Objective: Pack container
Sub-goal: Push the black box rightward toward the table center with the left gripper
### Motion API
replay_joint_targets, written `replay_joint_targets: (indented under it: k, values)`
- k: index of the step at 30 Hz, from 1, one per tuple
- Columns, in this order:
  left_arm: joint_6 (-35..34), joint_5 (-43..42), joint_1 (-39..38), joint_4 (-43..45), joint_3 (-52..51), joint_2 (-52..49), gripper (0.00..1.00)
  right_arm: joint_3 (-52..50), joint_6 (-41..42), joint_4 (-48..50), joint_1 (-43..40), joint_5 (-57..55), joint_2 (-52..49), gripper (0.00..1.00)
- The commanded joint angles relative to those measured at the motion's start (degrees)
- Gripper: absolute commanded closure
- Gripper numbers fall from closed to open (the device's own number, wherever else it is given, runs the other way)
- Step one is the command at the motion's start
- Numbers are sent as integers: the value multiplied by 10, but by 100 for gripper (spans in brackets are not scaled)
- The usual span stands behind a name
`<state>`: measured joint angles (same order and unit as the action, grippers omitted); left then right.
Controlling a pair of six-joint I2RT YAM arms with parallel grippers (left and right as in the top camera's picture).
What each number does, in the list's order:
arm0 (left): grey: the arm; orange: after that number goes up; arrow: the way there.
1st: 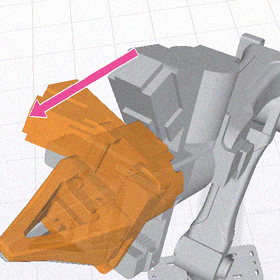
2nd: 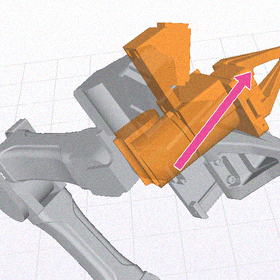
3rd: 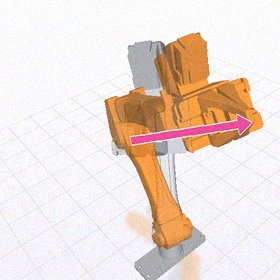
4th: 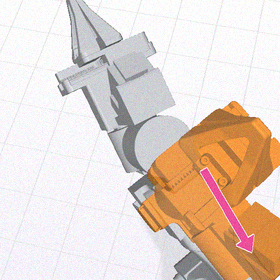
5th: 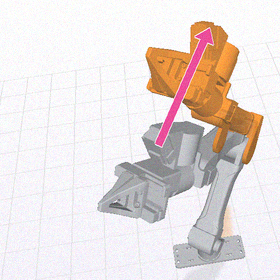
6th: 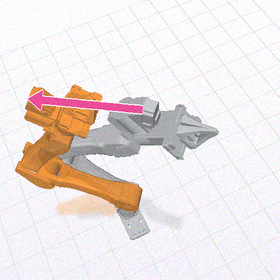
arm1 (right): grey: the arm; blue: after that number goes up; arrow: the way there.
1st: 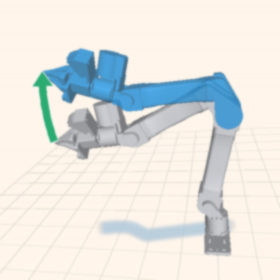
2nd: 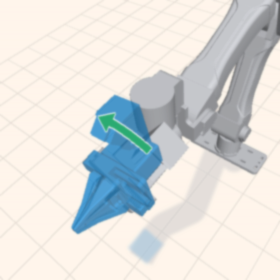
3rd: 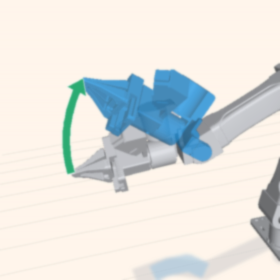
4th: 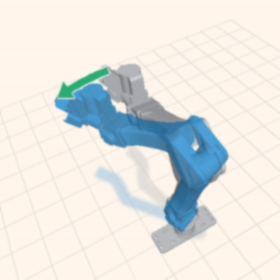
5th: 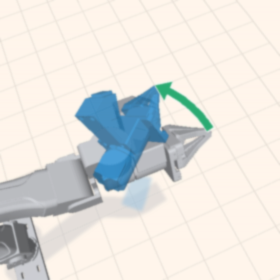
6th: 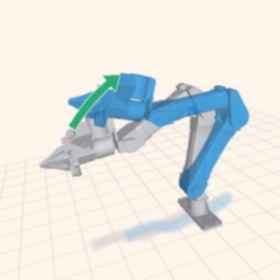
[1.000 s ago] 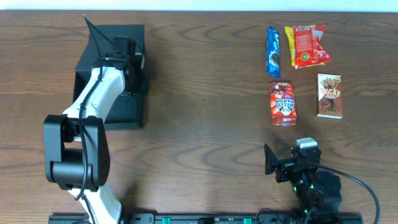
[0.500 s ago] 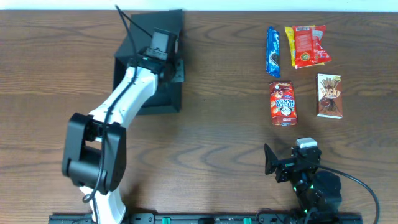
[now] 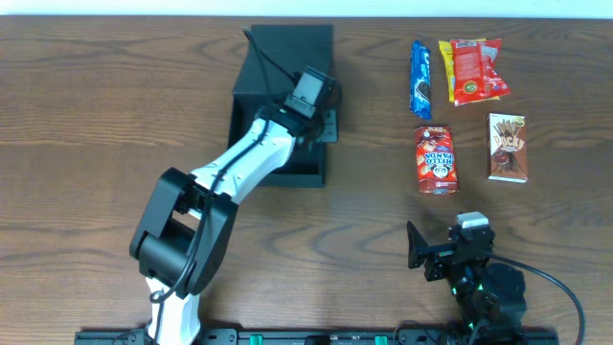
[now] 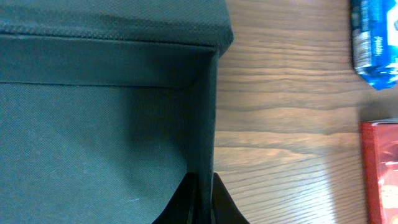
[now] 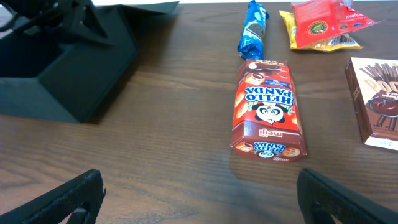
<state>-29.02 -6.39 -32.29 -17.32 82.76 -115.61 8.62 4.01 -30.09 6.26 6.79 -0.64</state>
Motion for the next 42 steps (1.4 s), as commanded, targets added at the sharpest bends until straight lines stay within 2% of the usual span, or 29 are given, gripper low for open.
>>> replay_joint_targets:
  k: [1, 6, 7, 8, 9, 10, 17, 19, 24, 27, 29, 33, 38, 42]
  values:
    - [-44, -6, -7, 8, 15, -13, 95, -4, -7, 0, 9, -4, 3, 1]
    - [-72, -7, -8, 16, 15, -13, 94, -4, -7, 0, 9, -4, 3, 1]
    - [-72, -9, -8, 21, 15, -13, 91, -4, -7, 0, 9, -4, 3, 1]
    - [-72, -15, -8, 29, 15, -13, 64, -4, -7, 0, 9, -4, 3, 1]
    - [-72, -24, -8, 40, 15, -13, 46, -4, -7, 0, 9, -4, 3, 1]
    - [-72, -28, -8, 47, 15, -13, 42, -4, -7, 0, 9, -4, 3, 1]
    - [-13, -52, -7, 36, 50, 0, 41, -4, -7, 0, 9, -4, 3, 1]
    - [16, -36, -7, 17, 73, 13, 29, -4, -7, 0, 9, -4, 3, 1]
    - [97, 158, -6, -116, 151, 82, 14, -4, -7, 0, 9, -4, 3, 1]
    - [98, 307, 9, -207, 160, 130, 10, -4, -7, 0, 9, -4, 3, 1]
    - [98, 346, 33, -257, 160, 145, 9, -4, -7, 0, 9, -4, 3, 1]
    - [96, 331, 103, -308, 158, 143, 8, -4, -7, -1, 9, -3, 3, 1]
    - [99, 268, 193, -288, 156, 112, 5, -4, -7, -1, 9, -4, 3, 1]
    - [113, 183, 254, -263, 156, 80, 5, -4, -7, -1, 9, -4, 3, 1]
